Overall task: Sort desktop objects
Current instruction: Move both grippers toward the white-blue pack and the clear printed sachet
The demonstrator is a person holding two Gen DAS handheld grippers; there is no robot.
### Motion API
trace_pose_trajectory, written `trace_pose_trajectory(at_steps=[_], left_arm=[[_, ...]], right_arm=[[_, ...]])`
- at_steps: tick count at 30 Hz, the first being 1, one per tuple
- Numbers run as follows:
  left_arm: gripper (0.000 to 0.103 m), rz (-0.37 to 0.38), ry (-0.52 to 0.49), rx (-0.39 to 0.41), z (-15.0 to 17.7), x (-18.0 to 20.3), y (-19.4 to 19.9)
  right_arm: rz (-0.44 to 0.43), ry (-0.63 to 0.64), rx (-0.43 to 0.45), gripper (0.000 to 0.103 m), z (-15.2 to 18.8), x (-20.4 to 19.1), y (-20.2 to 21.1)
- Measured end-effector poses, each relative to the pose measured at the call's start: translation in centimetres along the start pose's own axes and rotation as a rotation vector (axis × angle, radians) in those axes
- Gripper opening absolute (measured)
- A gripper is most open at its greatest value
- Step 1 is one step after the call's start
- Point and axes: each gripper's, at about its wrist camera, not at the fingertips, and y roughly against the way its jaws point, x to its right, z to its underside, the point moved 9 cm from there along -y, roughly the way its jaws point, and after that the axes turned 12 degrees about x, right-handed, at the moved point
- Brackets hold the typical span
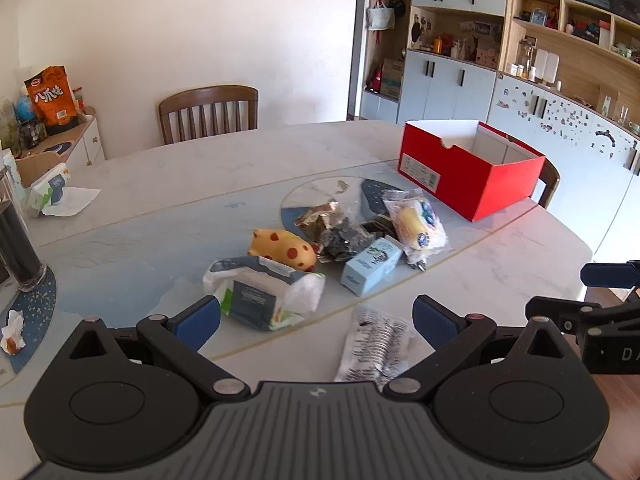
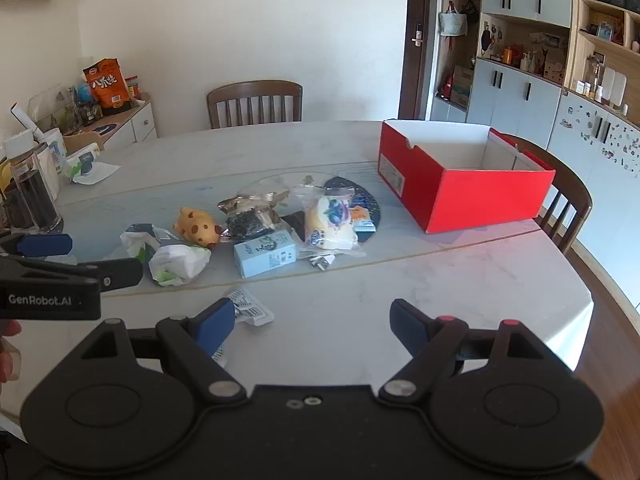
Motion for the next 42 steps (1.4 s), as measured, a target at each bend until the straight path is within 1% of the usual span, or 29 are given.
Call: trace_pose_trajectory(at_steps=[9, 15, 18, 25, 28, 33, 38, 42], left_arm=[[0.103, 0.002, -0.041, 0.004, 0.5, -1.1, -2.1], [0.103, 0.017, -0.060, 0.008, 0.9, -2.0, -3.8], [0.103, 0.024, -0.077, 0.003, 1.1, -2.4, -5.0], [0.103, 0.020, -0.103, 0.013, 0.6, -3.6, -7.5], [0.103, 0.024, -0.082, 0.001, 0.2, -4.5, -8.7], [0.103, 0.013, -0.040, -0.043, 0.2, -6.0, -10.5], [0.103, 0.005, 0.030, -0.068, 0.1, -8.0, -11.1], [0.102, -0.002, 0.011, -0.080, 0.2, -8.4, -11.6]], right_arm=[[-0.006, 0.000, -0.013, 0.084, 0.4, -1.6, -1.6], [-0.019, 0.029, -0.041, 0.084, 1.4, -3.4, -3.2], [-0.025, 0.047, -0.072, 0.084, 2.3, -4.5, -4.4], [-0.053, 0.056, -0.104, 0.084, 3.0, -7.0, -6.4], [-0.059, 0.053, -0.118, 0.084, 3.2, -7.7, -7.0], [-0.060, 0.043, -0.135, 0.084, 3.3, -8.1, -8.1], [-0.053, 0.030, -0.151, 0.084, 3.3, -8.3, -9.0], [-0.048, 0.010, -0.164, 0.084, 3.6, -8.4, -9.9]])
